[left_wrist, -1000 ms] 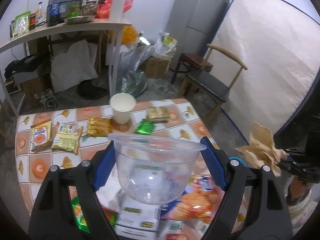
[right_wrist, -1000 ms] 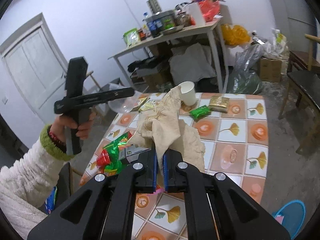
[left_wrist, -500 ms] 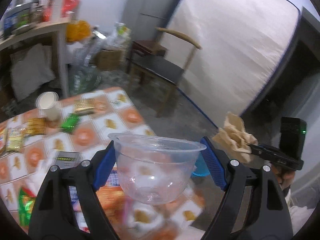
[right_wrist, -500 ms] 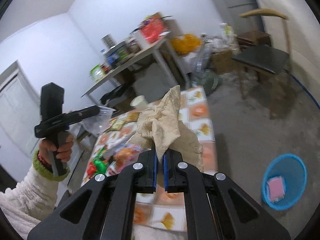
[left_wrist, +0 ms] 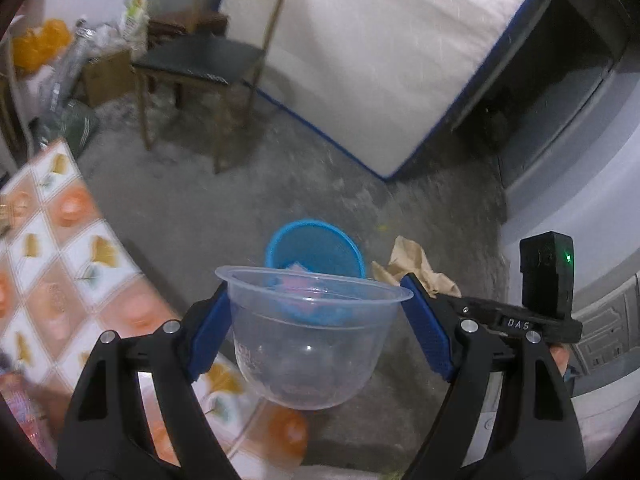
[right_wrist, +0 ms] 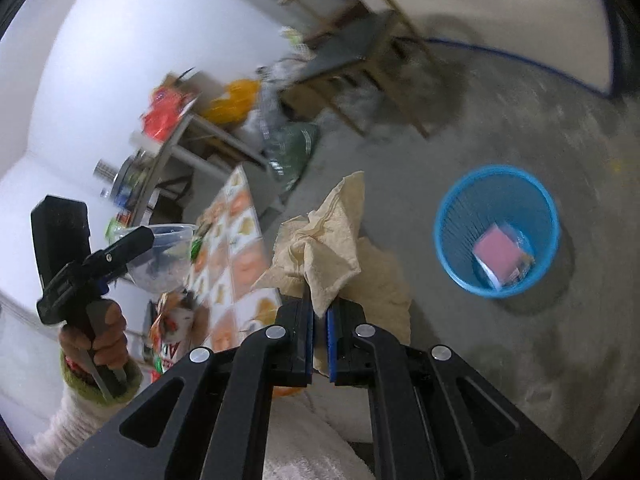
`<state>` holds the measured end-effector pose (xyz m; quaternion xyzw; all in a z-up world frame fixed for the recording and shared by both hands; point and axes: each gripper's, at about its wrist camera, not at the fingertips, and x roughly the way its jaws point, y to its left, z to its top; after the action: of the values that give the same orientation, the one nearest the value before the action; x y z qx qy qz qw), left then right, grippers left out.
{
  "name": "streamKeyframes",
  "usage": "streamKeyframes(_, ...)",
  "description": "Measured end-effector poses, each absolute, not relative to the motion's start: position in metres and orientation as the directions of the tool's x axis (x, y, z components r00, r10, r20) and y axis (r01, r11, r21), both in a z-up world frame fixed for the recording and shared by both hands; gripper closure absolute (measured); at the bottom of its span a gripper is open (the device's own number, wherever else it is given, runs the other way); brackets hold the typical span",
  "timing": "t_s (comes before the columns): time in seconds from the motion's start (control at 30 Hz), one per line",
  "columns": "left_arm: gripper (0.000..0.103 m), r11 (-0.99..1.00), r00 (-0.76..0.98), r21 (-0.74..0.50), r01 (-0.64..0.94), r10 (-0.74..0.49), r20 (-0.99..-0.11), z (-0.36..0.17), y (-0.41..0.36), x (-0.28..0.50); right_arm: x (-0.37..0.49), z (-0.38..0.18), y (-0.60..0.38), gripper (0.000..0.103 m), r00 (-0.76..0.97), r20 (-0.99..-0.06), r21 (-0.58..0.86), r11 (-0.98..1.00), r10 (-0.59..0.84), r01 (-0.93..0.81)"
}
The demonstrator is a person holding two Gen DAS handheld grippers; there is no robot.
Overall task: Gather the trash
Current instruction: 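Carry the cloth bag and clear cup to the blue wastebasket and release both, then swing both tools back toward the table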
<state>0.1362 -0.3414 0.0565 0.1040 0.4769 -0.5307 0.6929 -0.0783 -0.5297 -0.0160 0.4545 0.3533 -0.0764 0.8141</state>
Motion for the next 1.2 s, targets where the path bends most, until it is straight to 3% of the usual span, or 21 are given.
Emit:
streamKeyframes(0.4,0.025,0.415,-0.136,-0.398,0.818,-0.532,-0.836,-0.045,-0.486,0.109,-0.101,-0.116,-0.608,0.097,0.710,-0.691,0.710,0.315,0.139,0.629)
streamKeyframes(0.5,0.012,0.438,-0.140,-0.417,0.796,-0.537,-0.832,-0.061,-0.514,0.111,-0.091,-0.142,-0.632,0.093,0.707,-0.698,0.708,0.252,0.110,0.659)
streamKeyframes(0.57,0.012,0.470,-0.141,-0.440,0.765,-0.544,-0.827,-0.071,-0.526,0.113,-0.086,-0.158,-0.647,0.070,0.696,-0.711,0.699,0.222,0.105,0.680)
streamKeyframes(0.6,0.012,0.475,-0.153,-0.457,0.752,-0.549,-0.822,-0.075,-0.529,0.116,-0.083,-0.169,-0.654,0.066,0.680,-0.727,0.682,0.207,0.095,0.701)
streamKeyframes(0.73,0.012,0.484,-0.197,-0.513,0.710,-0.562,-0.803,-0.085,-0.535,0.111,-0.073,-0.189,-0.664,0.063,0.618,-0.782,0.618,0.214,0.076,0.756)
streamKeyframes(1.2,0.012,0.421,-0.145,-0.508,0.751,-0.645,-0.750,-0.043,-0.455,0.119,-0.091,-0.167,-0.658,0.060,0.637,-0.770,0.607,0.275,-0.025,0.745)
